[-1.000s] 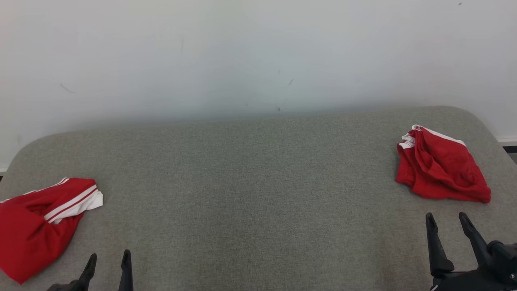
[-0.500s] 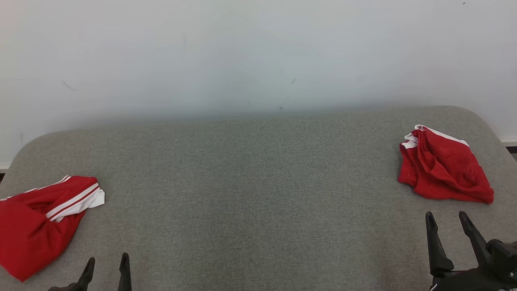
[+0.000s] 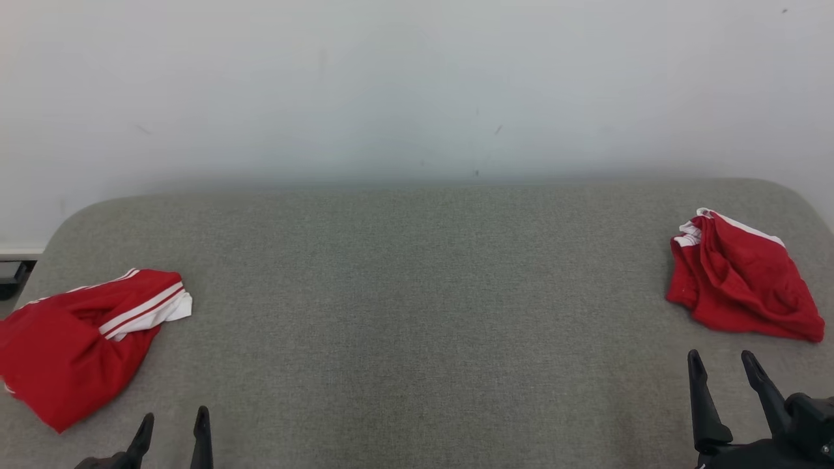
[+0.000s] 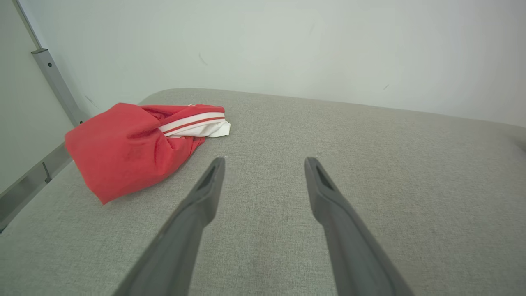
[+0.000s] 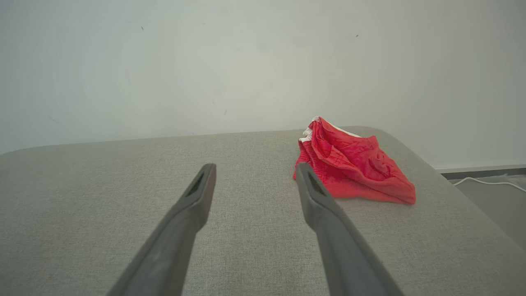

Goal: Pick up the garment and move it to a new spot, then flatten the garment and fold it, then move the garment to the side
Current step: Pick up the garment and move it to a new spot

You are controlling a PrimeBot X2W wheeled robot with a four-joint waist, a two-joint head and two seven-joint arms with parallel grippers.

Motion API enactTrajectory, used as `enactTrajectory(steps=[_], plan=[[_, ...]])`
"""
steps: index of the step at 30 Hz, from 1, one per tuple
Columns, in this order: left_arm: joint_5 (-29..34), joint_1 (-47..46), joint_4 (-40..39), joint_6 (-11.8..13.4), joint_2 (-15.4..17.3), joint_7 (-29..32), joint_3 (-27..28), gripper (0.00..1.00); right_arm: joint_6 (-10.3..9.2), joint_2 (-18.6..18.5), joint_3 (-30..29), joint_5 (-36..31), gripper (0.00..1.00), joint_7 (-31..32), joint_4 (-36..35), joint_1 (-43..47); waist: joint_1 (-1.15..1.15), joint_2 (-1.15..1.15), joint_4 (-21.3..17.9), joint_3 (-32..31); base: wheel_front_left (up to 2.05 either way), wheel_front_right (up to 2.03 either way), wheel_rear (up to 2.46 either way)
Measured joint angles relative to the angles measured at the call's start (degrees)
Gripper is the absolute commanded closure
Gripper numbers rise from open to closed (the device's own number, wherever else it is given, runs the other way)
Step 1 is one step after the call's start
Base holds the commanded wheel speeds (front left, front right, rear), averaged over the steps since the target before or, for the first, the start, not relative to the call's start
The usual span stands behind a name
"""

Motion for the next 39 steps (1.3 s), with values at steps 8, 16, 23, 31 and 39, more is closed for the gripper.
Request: enactTrajectory(steps=[8, 16, 23, 31, 39], plan=[[0.38, -0.59, 0.03, 0.0, 0.1, 0.71, -0.01, 0.0, 0.0, 0.34, 0.02, 0.01, 0.0, 0.04, 0.01, 0.0, 0.0, 0.0, 3.0, 0.01, 0.0, 0.0, 0.0], [0.46, -1.35, 0.31, 0.01, 0.24, 0.97, 0.08, 0.0, 0.0, 0.62, 0.07, 0.07, 0.0, 0.04, 0.62, -0.13, 0.0, 0.0, 7.47, -0.11, 0.0, 0.0, 0.0], [0.48, -2.25, 0.46, 0.01, 0.33, 1.4, 0.69, 0.0, 0.09, 1.05, 0.88, 0.49, 0.0, 0.04, 1.83, -0.29, 0.0, 0.0, 11.52, -0.2, 0.0, 0.0, 0.0], [1.99, -2.27, 0.48, 0.04, 0.03, 1.48, 1.91, 0.0, 0.69, 1.13, 1.34, 1.27, 0.0, 0.01, 3.15, -1.83, 0.0, 0.0, 15.69, -0.16, 0.0, 0.0, 0.0], [2.42, -2.4, 0.6, 0.05, -0.74, 1.56, 3.97, 0.0, 1.44, 1.63, 1.87, 2.04, 0.0, -0.01, 5.17, -3.83, 0.0, 0.0, 20.52, -0.01, 0.0, 0.0, 0.0]])
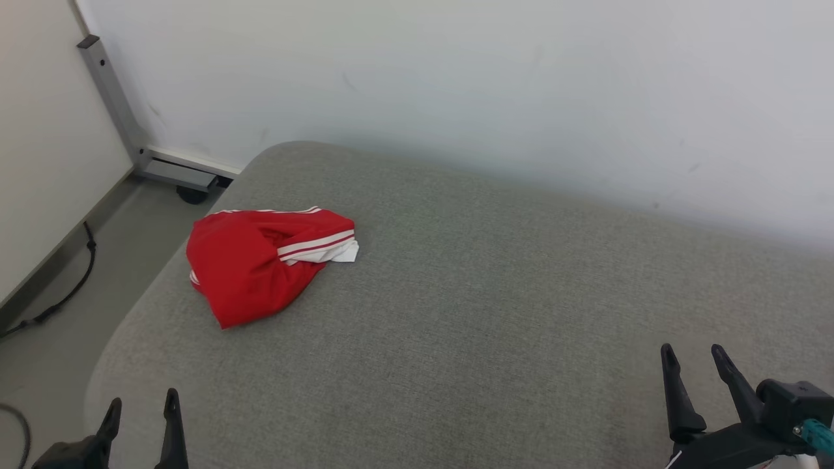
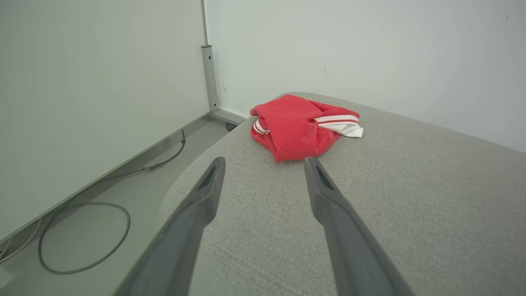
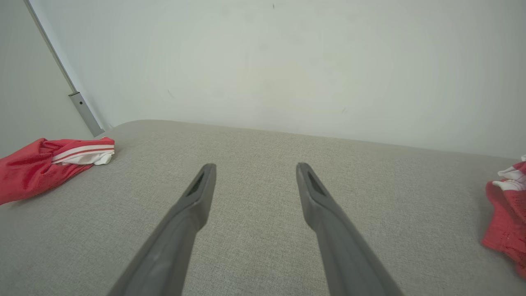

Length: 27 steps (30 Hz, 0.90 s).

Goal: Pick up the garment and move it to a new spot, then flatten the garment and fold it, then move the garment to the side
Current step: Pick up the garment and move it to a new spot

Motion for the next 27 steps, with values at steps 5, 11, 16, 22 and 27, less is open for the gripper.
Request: enactTrajectory(steps=[5, 11, 16, 22, 27], plan=[[0.14, -0.01, -0.09, 0.0, -0.23, 0.0, 0.27, 0.0, 0.63, 0.16, 0.46, 0.02, 0.0, -0.03, 0.94, -1.25, 0.0, 0.0, 2.88, -0.01, 0.0, 0.0, 0.0], [0.16, 0.2, -1.15, 0.0, -0.41, -0.01, 2.43, 0.0, 1.69, 0.15, 1.89, 0.02, 0.0, 0.01, 2.43, -3.9, 0.0, 0.0, 5.63, 0.18, 0.0, 0.0, 0.0], [0.18, 0.24, -1.52, 0.0, -0.99, -0.12, 2.86, 0.0, 2.04, 0.19, 2.8, 0.01, 0.0, 0.02, 3.19, -6.01, 0.0, 0.0, 6.49, 0.96, 0.0, 0.0, 0.0], [0.19, 0.25, -1.66, 0.0, -1.15, -0.12, 3.53, 0.0, 2.76, 0.15, 3.3, 0.01, 0.0, 0.05, 4.99, -7.41, 0.0, 0.0, 6.75, 1.31, 0.0, 0.0, 0.0], [-0.12, -0.07, -1.58, -0.11, -1.26, -0.1, 3.05, 0.0, 3.18, 0.05, 3.27, 0.01, 0.0, 0.01, 6.38, -8.18, 0.0, 0.0, 6.71, 1.39, 0.0, 0.0, 0.0]])
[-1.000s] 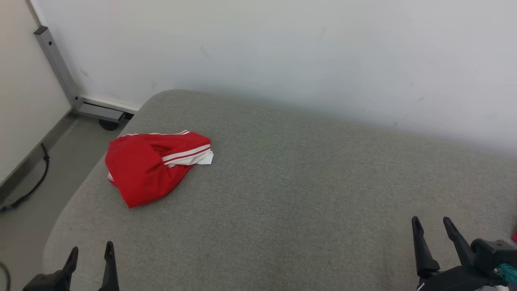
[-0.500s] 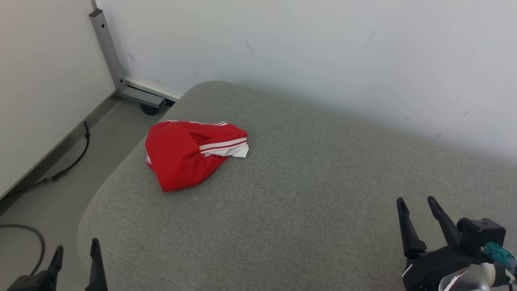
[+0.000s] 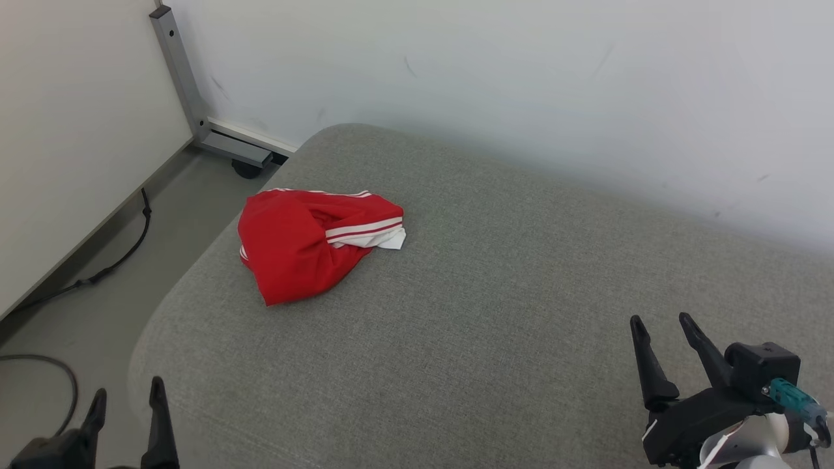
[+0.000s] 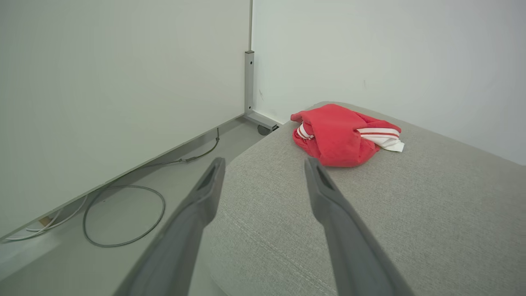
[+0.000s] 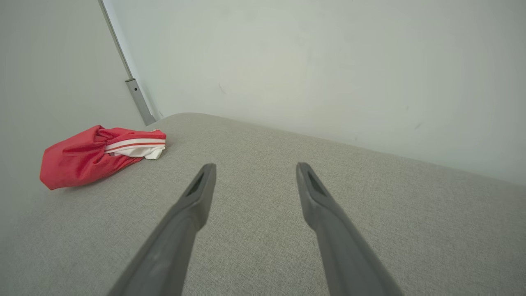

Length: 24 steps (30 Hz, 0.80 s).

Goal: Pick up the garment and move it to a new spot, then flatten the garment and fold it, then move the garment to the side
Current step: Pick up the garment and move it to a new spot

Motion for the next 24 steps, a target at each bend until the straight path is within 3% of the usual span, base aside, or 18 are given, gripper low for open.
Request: enactTrajectory(steps=[5, 12, 24], plan=[[-1.0, -4.81, 2.27, -1.58, -0.29, 0.52, -1.76, 0.0, 0.0, 0.14, 0.3, 0.0, 0.0, -0.08, 0.66, 0.09, 0.0, 0.0, -0.23, 0.01, 0.0, 0.0, 0.0], [-1.29, -17.25, 10.09, -6.43, 1.14, 3.01, -5.06, 0.0, 0.01, 0.13, 0.18, 0.0, 0.0, -0.52, 1.47, 0.49, 0.0, 0.0, -0.66, 0.18, 0.0, 0.0, 0.0], [-6.62, -33.09, 24.85, -9.88, 3.14, 6.53, -1.44, 0.0, 0.01, -0.22, 2.47, -1.8, 0.0, 1.24, -0.81, -0.65, 0.0, 0.0, -4.32, 3.45, 0.0, 0.0, 0.0]])
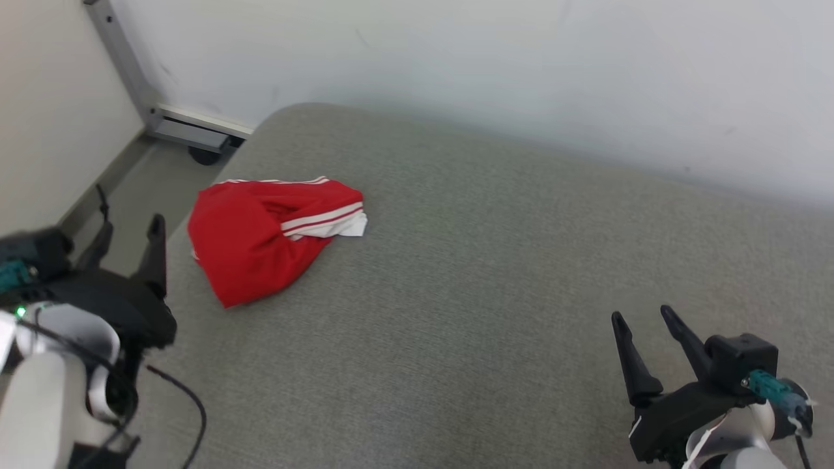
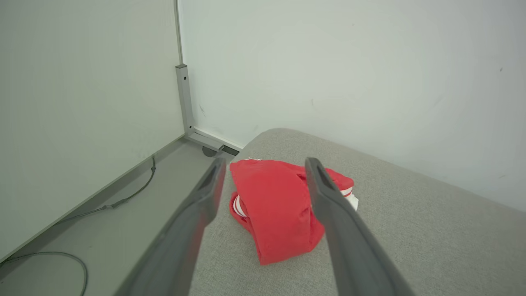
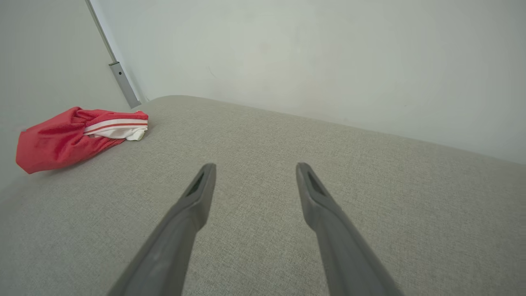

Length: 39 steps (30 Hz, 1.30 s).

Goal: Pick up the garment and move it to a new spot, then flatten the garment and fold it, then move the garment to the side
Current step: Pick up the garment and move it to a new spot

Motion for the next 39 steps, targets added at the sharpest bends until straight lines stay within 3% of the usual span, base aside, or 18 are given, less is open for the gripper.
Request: enactTrajectory(steps=[20, 28, 39], plan=[[-5.99, -22.46, 24.61, -3.43, 6.42, 6.1, 3.76, 0.0, -0.09, -2.66, -0.29, -1.81, 0.0, 2.81, -3.7, -5.9, 0.01, 0.0, -10.19, 9.52, 0.0, 0.0, 0.0], [-7.71, -26.13, 31.65, -4.2, 6.44, 9.46, 3.26, 0.0, -0.49, -3.16, -0.58, -2.18, 0.0, 3.54, -4.93, -7.61, 0.01, 0.0, -11.85, 13.32, 0.0, 0.0, 0.0], [-7.93, -27.94, 42.18, -4.26, 6.44, 20.71, -0.64, 0.0, -0.6, -4.08, -1.04, -2.6, 0.0, 4.33, -4.93, -8.72, 0.0, 0.01, -12.06, 16.24, 0.0, 0.0, 0.0]])
